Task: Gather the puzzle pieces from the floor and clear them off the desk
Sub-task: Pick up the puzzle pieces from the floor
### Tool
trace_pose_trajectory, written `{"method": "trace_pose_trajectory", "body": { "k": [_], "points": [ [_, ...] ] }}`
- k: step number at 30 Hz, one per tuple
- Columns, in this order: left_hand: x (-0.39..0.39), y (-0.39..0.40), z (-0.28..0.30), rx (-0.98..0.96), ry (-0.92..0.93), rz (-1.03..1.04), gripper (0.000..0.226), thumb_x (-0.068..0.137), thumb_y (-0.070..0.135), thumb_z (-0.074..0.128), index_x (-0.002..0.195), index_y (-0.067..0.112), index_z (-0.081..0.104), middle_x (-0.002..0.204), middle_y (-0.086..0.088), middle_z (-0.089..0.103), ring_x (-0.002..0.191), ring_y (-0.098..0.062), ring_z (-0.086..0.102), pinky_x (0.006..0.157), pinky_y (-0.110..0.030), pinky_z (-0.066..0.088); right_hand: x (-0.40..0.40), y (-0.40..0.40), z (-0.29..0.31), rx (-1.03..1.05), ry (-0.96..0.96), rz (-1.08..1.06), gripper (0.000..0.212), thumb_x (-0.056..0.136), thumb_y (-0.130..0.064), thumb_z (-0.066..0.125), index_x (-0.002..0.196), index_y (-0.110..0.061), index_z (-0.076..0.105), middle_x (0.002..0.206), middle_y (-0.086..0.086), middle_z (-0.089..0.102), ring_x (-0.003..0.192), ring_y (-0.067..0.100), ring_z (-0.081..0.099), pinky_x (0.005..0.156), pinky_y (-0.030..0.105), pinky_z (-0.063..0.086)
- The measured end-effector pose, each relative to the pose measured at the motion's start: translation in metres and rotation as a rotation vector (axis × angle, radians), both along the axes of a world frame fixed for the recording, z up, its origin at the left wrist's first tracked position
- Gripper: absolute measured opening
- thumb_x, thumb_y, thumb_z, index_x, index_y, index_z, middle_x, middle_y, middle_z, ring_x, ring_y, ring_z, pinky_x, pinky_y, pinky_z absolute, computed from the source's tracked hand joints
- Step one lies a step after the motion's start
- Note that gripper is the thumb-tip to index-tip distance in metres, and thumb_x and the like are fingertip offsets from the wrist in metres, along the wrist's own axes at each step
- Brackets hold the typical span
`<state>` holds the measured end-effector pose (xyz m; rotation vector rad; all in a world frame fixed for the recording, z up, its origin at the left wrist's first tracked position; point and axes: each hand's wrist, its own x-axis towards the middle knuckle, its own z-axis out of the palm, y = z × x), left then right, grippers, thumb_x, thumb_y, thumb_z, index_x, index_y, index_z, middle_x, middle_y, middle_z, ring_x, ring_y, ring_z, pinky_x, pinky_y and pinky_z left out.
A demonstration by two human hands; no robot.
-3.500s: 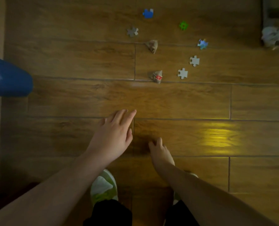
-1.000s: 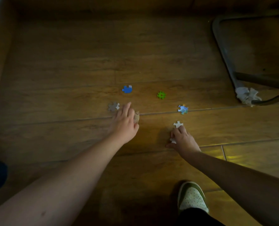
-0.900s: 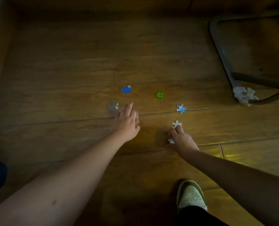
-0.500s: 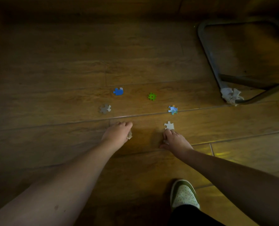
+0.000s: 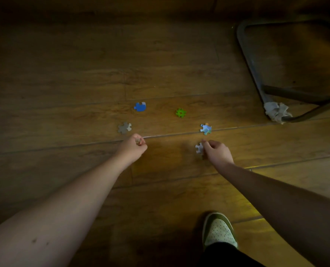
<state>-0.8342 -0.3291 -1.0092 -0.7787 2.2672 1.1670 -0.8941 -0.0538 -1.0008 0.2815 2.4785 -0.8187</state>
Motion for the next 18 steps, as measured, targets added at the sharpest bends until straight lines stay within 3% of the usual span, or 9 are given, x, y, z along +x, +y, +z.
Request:
{"method": "trace_pose_trajectory", "body": {
  "k": [3,7,9,12,15,18],
  "points": [
    [-0.004,-0.007,0.008,0.026,0.02,0.106,0.024,0.088,0.041,0.063,0.096,0.02,0.06,0.091,-0.002,0.066,0.084,-0.019,0.062,0.074,-0.033,0.049,-0.006,-0.002,-0.002,0.031,0.048,0.025,0.035,0.095,-0.044,0.043,0.084,-0.02,0.067,0.077,0.001,0.066,0.077,0.022,0.061,0.061,0.03,0.041],
    [-0.012,-0.019,0.016,-0.276,0.073,0.03,0.036,0.094,0.051,0.05,0.084,0.017,0.062,0.079,-0.008,0.069,0.071,-0.021,0.063,0.062,-0.035,0.048,-0.009,-0.002,-0.008,0.047,0.175,0.11,0.021,0.094,-0.03,0.048,0.101,-0.017,0.063,0.072,0.003,0.064,0.073,0.026,0.062,0.059,0.032,0.044],
    [-0.017,-0.027,0.014,-0.374,0.098,0.018,0.035,0.096,0.047,0.049,0.095,0.015,0.063,0.081,-0.003,0.065,0.07,-0.019,0.058,0.056,-0.033,0.041,-0.007,-0.002,-0.011,0.068,0.19,0.198,0.021,0.095,-0.03,0.051,0.11,-0.02,0.061,0.089,0.005,0.066,0.081,0.028,0.064,0.065,0.033,0.048],
    [-0.023,-0.038,0.006,-0.356,0.073,0.043,0.036,0.093,0.037,0.059,0.124,0.022,0.052,0.111,0.0,0.064,0.089,-0.019,0.06,0.064,-0.03,0.044,-0.002,-0.002,-0.012,0.13,0.147,0.317,0.041,0.091,-0.038,0.061,0.126,-0.021,0.051,0.124,0.009,0.047,0.098,0.032,0.061,0.078,0.038,0.05],
    [-0.024,-0.043,0.001,-0.306,0.026,0.069,0.069,0.086,0.03,0.07,0.144,0.026,0.033,0.135,-0.006,0.056,0.111,-0.025,0.059,0.076,-0.032,0.048,-0.001,-0.002,-0.013,0.18,0.122,0.299,0.057,0.084,-0.043,0.069,0.128,-0.016,0.047,0.128,0.011,0.04,0.1,0.033,0.06,0.08,0.042,0.05],
    [-0.029,-0.045,0.002,-0.269,0.036,0.117,0.077,0.084,0.025,0.073,0.148,0.022,0.03,0.141,-0.008,0.05,0.122,-0.027,0.053,0.09,-0.034,0.044,-0.004,-0.004,-0.015,0.231,0.109,0.288,0.054,0.08,-0.045,0.072,0.12,-0.014,0.051,0.125,0.011,0.04,0.094,0.032,0.061,0.074,0.04,0.05]
  ]
}}
